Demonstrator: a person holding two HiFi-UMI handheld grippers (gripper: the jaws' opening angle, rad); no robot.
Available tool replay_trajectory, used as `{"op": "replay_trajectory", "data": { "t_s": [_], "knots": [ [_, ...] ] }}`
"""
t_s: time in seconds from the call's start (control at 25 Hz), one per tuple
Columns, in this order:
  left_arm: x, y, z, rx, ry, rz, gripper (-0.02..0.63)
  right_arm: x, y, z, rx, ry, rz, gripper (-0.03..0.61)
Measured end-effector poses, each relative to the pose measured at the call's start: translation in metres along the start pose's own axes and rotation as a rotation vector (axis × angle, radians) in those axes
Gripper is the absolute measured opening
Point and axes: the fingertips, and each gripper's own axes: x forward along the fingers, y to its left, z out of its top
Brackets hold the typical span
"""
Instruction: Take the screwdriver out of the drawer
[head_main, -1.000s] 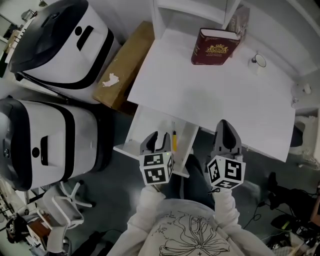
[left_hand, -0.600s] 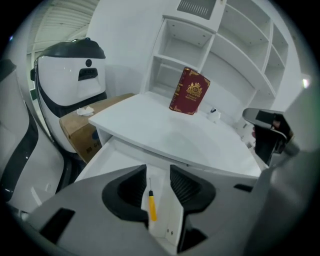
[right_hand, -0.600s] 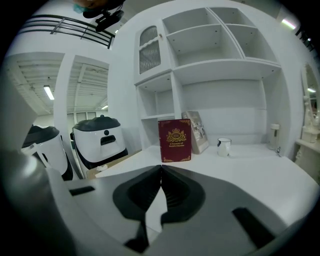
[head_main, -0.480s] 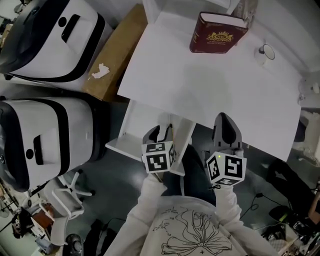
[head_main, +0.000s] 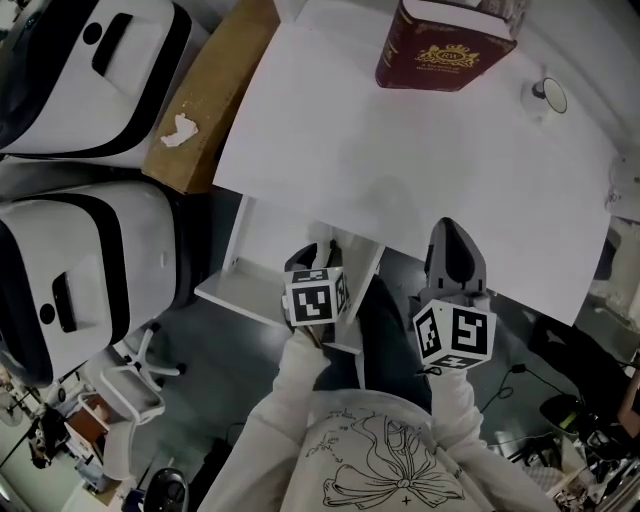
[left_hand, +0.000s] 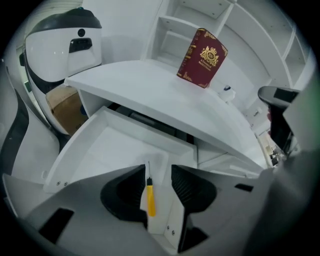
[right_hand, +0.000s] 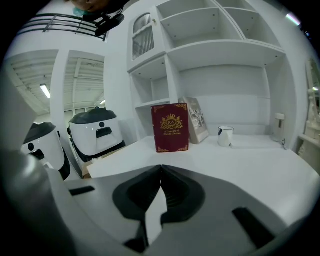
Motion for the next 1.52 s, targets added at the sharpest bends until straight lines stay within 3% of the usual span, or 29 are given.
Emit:
{"op": "replay_trajectory", "data": {
  "t_s": [0.6, 1.36, 1.52],
  "knots": [
    [0.073, 0.014, -0.050, -0.032, 0.189, 0.013, 0.149, 0.023, -0.008, -0.033, 0.011, 0.065, -0.002, 0.003],
    [0.115, 0.031, -0.084, -0.137, 0.295, 0.018, 0.147, 0.024, -0.013, -0.065, 0.019, 0.115, -0.026, 0.003],
    [0.117, 0.037, -0.087, -0.126, 0.295, 0.060, 0.105, 0.024, -0.013, -0.068, 0.021, 0.119, -0.028, 0.003]
  ]
}}
